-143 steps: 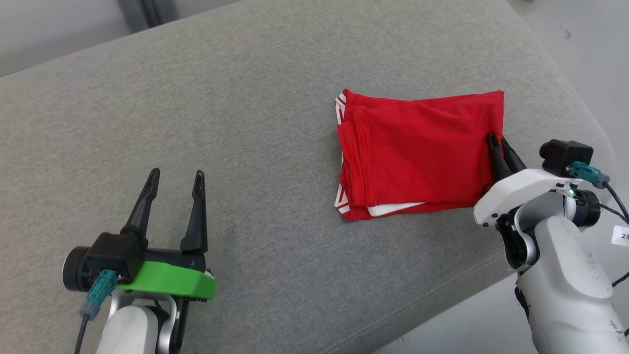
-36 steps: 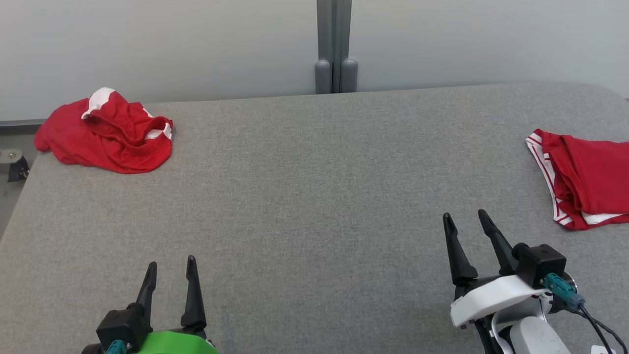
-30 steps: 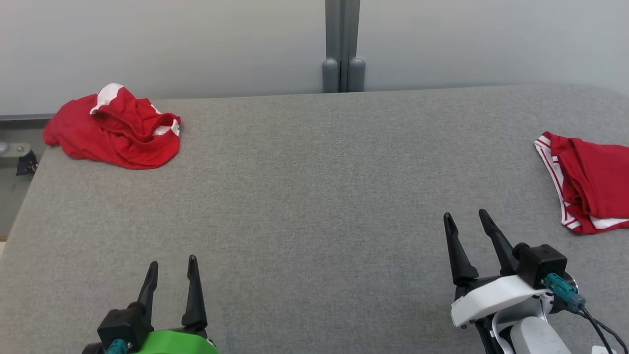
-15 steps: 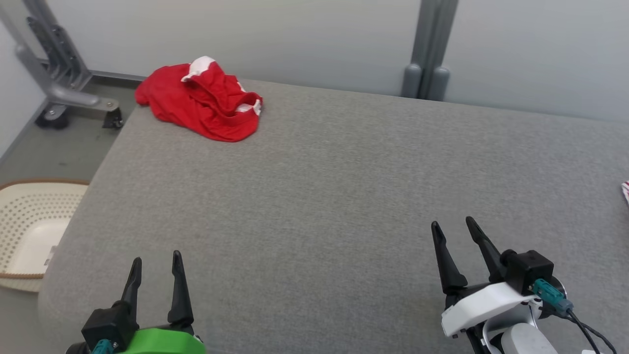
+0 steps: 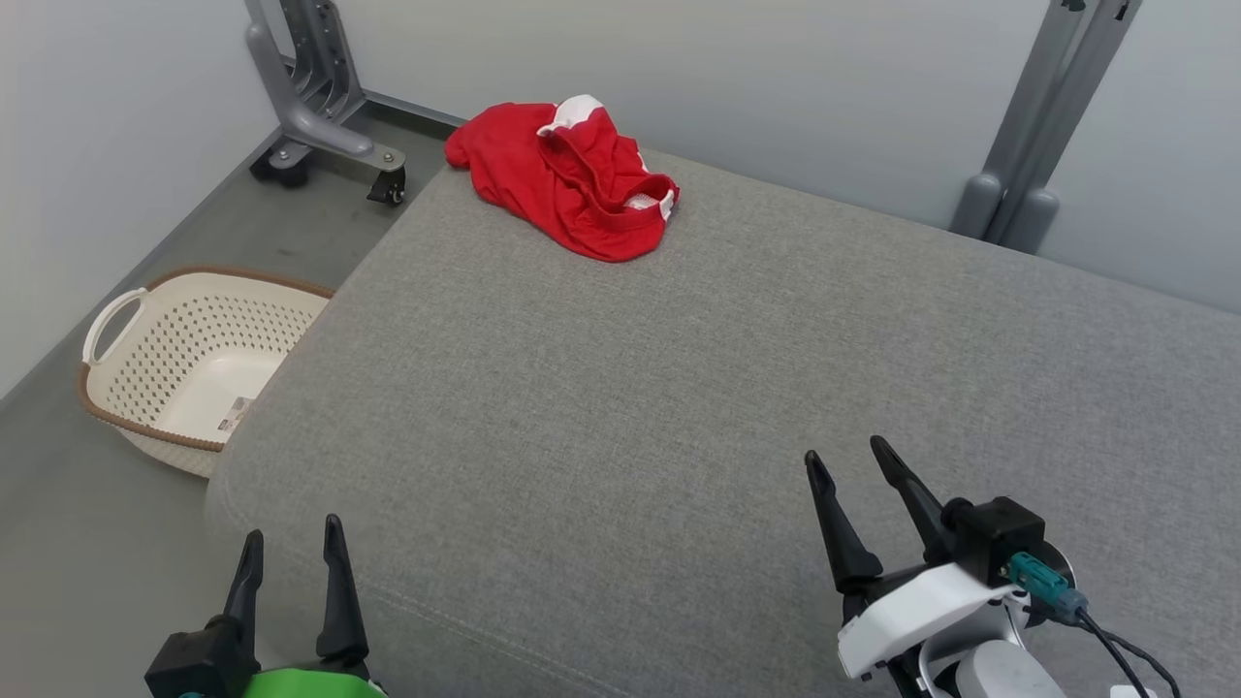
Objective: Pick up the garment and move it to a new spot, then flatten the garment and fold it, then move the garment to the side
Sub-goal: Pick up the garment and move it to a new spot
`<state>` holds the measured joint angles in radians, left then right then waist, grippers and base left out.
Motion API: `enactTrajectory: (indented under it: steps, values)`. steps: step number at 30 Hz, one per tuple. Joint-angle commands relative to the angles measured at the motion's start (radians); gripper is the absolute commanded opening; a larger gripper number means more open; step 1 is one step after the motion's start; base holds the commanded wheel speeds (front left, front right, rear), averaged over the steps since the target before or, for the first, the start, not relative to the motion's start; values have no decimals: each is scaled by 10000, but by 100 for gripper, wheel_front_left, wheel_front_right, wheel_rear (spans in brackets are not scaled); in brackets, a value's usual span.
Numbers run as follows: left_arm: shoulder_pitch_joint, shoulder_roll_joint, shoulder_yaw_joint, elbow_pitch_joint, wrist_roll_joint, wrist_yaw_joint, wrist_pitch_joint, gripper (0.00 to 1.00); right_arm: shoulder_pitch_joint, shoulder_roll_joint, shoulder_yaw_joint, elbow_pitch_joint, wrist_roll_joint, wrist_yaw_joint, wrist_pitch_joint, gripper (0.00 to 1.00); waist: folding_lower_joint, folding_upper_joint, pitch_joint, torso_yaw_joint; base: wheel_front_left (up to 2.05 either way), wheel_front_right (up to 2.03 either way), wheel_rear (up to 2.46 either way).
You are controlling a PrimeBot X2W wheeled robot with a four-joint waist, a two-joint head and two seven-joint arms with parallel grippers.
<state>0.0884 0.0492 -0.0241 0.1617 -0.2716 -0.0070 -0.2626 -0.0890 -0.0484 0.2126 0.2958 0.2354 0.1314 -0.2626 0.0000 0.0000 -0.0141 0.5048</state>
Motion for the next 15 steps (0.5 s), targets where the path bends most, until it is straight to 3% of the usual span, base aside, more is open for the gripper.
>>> enactTrajectory:
  steps: [1, 11, 15]
  values:
    - [152, 27, 6, -87, -80, 59, -28, 100, -79, -40, 46, 68, -15, -16, -30, 100, 0, 0, 67, 107, 0, 0, 0]
    - [-273, 52, 368, -573, 36, 91, -28, 100, -283, -48, -290, -296, -488, -16, -30, 100, 0, 0, 758, -255, 0, 0, 0]
    - [-1209, 663, 703, -827, 287, -175, -28, 100, -648, -46, -599, -753, -1006, -14, 72, 100, 0, 0, 1573, -779, 0, 0, 0]
